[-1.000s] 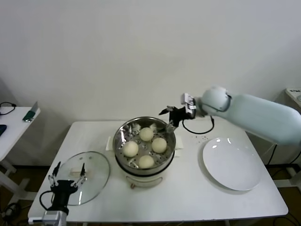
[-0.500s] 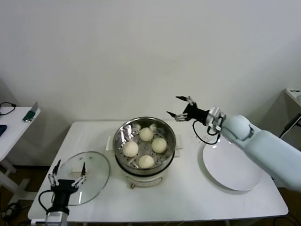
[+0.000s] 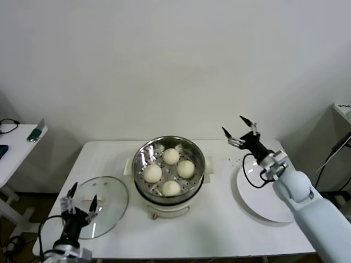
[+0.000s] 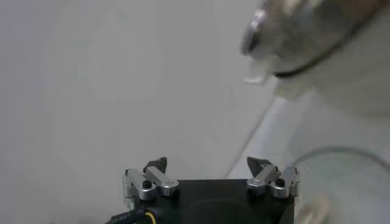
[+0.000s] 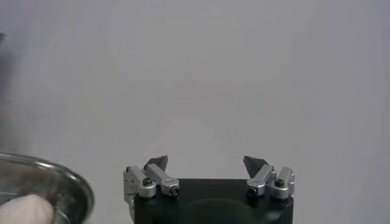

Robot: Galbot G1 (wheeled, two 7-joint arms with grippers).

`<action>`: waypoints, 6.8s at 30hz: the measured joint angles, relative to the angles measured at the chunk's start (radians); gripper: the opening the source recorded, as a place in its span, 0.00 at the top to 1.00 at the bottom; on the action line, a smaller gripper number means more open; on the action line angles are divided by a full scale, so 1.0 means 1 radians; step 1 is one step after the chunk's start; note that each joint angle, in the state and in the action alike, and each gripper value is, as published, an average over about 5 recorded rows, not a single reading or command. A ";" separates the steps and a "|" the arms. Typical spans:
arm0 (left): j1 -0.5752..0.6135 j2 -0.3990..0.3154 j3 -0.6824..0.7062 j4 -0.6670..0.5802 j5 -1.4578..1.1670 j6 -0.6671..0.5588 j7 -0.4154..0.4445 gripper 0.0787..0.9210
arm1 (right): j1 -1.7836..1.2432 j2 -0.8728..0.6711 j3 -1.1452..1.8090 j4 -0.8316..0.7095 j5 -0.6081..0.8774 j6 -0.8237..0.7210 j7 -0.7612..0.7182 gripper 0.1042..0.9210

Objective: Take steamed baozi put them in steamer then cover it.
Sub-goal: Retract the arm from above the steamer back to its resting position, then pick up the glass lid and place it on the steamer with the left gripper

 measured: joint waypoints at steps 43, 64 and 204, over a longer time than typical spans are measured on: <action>-0.318 0.041 0.068 0.495 0.499 0.005 -0.110 0.12 | -0.575 0.241 0.593 0.119 -0.081 0.016 -0.097 0.12; -0.339 0.047 0.072 0.540 0.467 -0.023 -0.134 0.80 | -0.596 0.277 0.620 0.085 -0.119 0.050 -0.145 0.12; -0.660 0.071 0.867 0.054 0.498 0.718 0.299 0.17 | -0.409 0.311 0.494 -0.055 -0.278 -0.060 -0.135 0.12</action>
